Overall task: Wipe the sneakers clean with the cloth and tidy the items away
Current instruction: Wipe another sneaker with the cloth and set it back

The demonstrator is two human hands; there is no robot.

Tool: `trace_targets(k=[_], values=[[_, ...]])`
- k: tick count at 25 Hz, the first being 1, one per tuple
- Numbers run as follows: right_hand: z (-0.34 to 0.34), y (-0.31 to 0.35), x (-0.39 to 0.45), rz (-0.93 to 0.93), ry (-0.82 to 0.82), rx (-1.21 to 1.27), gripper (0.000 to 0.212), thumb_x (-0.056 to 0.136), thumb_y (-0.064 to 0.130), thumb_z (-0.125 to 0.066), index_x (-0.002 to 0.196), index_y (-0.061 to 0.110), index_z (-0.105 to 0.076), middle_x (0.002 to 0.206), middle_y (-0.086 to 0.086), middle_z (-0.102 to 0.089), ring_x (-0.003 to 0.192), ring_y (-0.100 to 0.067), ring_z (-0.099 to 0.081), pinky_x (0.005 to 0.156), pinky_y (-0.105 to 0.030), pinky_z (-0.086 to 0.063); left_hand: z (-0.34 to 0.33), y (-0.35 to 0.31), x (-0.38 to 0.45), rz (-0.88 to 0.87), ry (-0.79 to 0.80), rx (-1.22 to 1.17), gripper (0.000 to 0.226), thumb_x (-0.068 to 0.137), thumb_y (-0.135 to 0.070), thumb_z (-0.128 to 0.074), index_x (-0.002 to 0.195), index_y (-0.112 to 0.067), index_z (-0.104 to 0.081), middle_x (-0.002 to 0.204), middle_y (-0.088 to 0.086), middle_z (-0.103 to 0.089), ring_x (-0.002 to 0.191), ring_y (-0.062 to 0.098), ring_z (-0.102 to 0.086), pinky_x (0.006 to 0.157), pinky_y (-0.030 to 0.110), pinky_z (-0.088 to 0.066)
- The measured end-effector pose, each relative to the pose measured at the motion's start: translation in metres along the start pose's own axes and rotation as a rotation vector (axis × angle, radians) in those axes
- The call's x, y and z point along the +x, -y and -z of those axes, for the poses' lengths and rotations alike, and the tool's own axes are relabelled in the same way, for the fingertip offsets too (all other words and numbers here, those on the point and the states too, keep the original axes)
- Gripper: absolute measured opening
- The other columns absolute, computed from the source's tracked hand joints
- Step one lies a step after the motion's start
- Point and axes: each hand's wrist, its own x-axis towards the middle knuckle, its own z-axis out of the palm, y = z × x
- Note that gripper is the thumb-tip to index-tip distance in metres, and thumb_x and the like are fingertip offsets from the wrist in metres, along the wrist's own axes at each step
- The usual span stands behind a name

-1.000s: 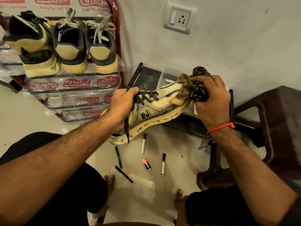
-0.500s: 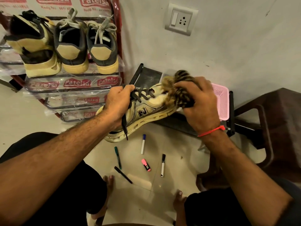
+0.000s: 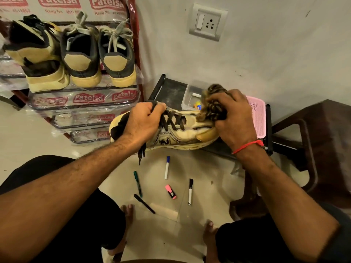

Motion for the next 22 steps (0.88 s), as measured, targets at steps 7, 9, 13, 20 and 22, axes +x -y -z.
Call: trace_targets(k=[7, 9, 13, 20, 22], values=[[-0.035, 0.063, -0.051, 0.270, 0.171, 0.055, 0.041, 0.078, 0.017, -0.078, 0.118, 0.013, -0.067, 0.113, -0.015, -0.057, 0.105, -0.028, -0.052, 0.090, -0.035, -0.045, -0.002, 0.006, 0.003, -0.004, -0.085, 0.058, 0.044, 0.101, -0.040, -0.055, 0.066, -0.013, -0.058, 0.058, 0.001, -0.053, 0.047, 0.004, -0.047, 0.050, 0.026, -0.041], [-0.030, 0.055, -0.043, 0.288, 0.115, 0.004, 0.040, 0.080, 0.022, -0.075, 0.119, 0.014, -0.066, 0.114, -0.015, -0.058, 0.106, -0.030, -0.053, 0.088, -0.041, -0.050, 0.003, 0.010, 0.011, 0.191, -0.102, -0.207, 0.038, 0.098, -0.042, -0.058, 0.079, -0.011, -0.066, 0.072, 0.008, -0.068, 0.064, 0.012, -0.065, 0.065, 0.035, -0.057], [-0.035, 0.046, -0.041, 0.049, 0.038, 0.124, 0.046, 0.081, 0.023, -0.059, 0.127, 0.021, -0.061, 0.135, -0.009, -0.047, 0.126, -0.033, -0.041, 0.102, -0.052, -0.044, 0.012, -0.001, 0.013, 0.662, 0.202, -0.702, 0.037, 0.100, -0.035, -0.060, 0.119, -0.005, -0.070, 0.104, 0.017, -0.076, 0.095, 0.029, -0.075, 0.089, 0.046, -0.061], [-0.055, 0.034, -0.049, -0.237, 0.166, 0.465, 0.055, 0.077, -0.008, -0.066, 0.125, 0.017, -0.057, 0.127, -0.003, -0.053, 0.120, -0.014, -0.051, 0.103, -0.036, -0.048, 0.017, -0.003, 0.003, 0.206, 0.571, 0.197, 0.031, 0.084, -0.030, -0.081, 0.108, -0.017, -0.066, 0.100, 0.003, -0.074, 0.090, 0.023, -0.069, 0.081, 0.037, -0.056], [-0.063, 0.037, -0.057, -0.218, 0.233, 0.463, 0.055, 0.078, -0.007, -0.067, 0.124, 0.020, -0.058, 0.126, 0.000, -0.052, 0.119, -0.015, -0.052, 0.098, -0.040, -0.053, 0.012, 0.007, 0.005, -0.023, 0.531, 0.554, 0.038, 0.081, -0.040, -0.082, 0.110, -0.022, -0.064, 0.098, -0.004, -0.072, 0.091, 0.016, -0.068, 0.084, 0.040, -0.057]])
